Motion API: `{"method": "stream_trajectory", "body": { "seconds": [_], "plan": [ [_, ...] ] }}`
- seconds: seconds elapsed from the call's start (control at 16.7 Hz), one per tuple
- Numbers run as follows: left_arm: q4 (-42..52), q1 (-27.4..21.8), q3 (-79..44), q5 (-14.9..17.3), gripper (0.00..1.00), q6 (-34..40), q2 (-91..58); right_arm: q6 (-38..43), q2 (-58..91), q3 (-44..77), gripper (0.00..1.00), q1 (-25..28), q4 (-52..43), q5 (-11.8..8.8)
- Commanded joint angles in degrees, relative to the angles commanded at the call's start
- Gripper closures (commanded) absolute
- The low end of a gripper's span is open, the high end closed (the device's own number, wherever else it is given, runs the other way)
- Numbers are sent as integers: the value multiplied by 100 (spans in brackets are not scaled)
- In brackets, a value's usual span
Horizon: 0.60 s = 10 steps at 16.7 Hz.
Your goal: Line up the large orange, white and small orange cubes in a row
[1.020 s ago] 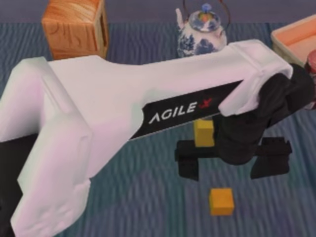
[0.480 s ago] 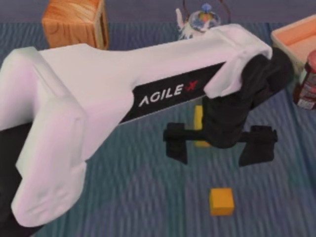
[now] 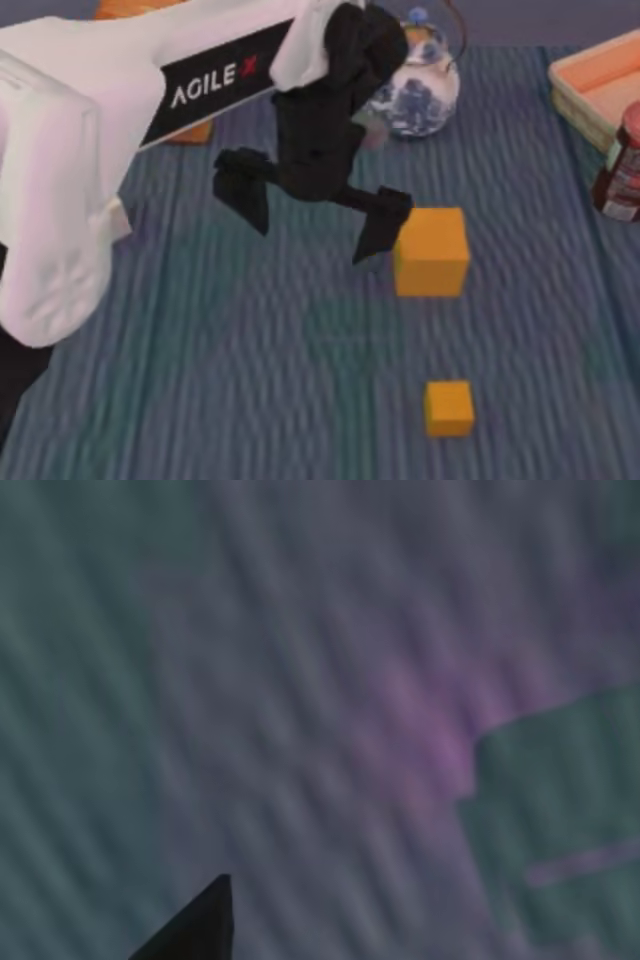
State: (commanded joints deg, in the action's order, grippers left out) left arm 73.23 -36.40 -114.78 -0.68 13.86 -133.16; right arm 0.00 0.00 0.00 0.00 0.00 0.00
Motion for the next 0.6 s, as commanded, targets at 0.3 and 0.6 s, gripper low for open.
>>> {"method": "stream_trajectory", "body": {
  "seconds": [0.3,0.6],
  "plan": [
    [90,1381,15,31,0,-2987,-137,0,0,0,0,0,0,0],
    [0,2622,48,59,0,-5436,-28,0,0,0,0,0,0,0]
  ]
}}
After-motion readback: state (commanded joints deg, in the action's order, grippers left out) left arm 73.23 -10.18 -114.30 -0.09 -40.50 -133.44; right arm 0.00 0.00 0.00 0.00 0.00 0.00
